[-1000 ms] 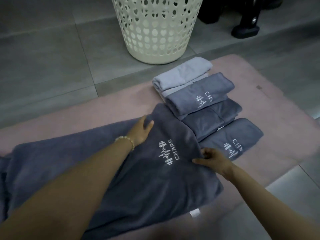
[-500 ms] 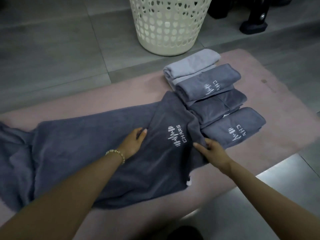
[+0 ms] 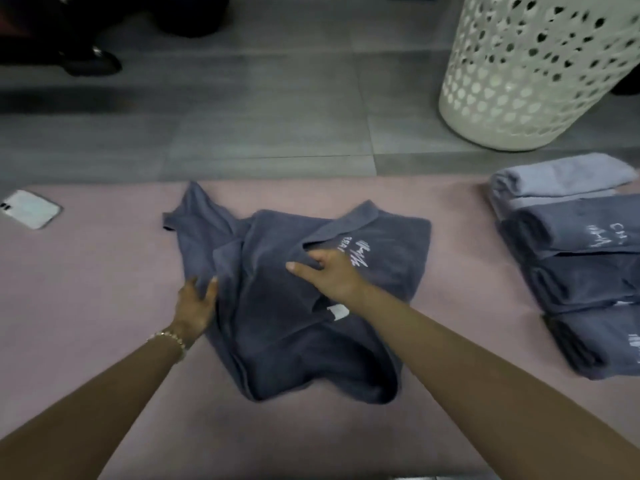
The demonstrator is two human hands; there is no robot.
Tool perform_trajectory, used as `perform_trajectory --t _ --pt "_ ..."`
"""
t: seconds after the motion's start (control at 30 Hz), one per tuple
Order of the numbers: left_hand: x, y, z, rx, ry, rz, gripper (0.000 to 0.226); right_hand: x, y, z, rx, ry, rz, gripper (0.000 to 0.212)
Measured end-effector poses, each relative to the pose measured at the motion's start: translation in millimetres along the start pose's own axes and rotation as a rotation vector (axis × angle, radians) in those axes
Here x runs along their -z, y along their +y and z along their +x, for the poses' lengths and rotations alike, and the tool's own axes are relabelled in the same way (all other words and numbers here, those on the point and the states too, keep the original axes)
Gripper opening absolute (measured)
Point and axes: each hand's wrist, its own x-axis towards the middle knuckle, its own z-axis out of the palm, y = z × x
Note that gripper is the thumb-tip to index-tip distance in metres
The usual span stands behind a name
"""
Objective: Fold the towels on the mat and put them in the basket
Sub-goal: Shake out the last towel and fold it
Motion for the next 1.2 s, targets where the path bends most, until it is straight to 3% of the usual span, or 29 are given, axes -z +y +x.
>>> perform_trajectory --t 0.13,0.2,0.3,0.4,0.57,0.7,0.8,0.93,1.0,1.07,1.13,1.2 --pt "8.3 -22.7 -10.0 0.208 -0.065 -0.069 0.051 -61.3 35.2 21.6 -0.106 -0.012 -0.069 0.014" --pt "7.7 -25.0 -10.3 0.156 -0.107 -0.085 0.048 -73.5 50.7 24.2 -0.176 0.053 0.008 0.019" --pt "3.8 -22.8 3.6 0.062 -0.126 -0.039 0.056 -77.6 54.2 19.7 -0.142 0.095 0.095 0.036" --pt "-2.8 -9.4 17.2 0.098 -0.179 -0.085 0.047 -69.1 40.9 16.6 -0.041 0.042 0.154 0.032" --pt "-11.0 -1.4 41.2 0.212 -0.153 -0.247 0.062 -53.4 24.1 26.3 -0.013 -0.056 0.145 0.009" --pt "-15.5 1.6 48.5 0.21 -0.158 -0.301 0.06 -38.6 25.8 27.5 -0.064 -0.252 0.125 0.028" --pt "-20.3 9.4 46.2 0.175 -0.124 -0.388 0.044 -30.3 27.8 26.8 -0.057 -0.259 0.073 0.024" --pt "-24.8 4.0 44.0 0.15 0.029 -0.438 0.09 -24.3 29.2 26.2 -0.075 -0.206 0.113 0.013" --pt "-27.8 6.4 32.5 0.14 0.095 -0.435 0.09 -21.1 30.5 26.9 -0.074 -0.187 0.112 0.008" --pt "-30.9 1.9 24.7 0.053 0.183 -0.192 0.082 -19.6 32.0 27.4 -0.086 -0.172 0.116 0.006" --pt "-32.9 -3.1 20.8 -0.24 0.2 0.279 0.061 -19.6 35.5 28.1 -0.098 -0.152 0.118 0.008" --pt "-36.2 -8.6 26.5 -0.463 0.026 0.505 0.048 -20.6 38.0 28.1 -0.105 -0.134 0.111 0.009"
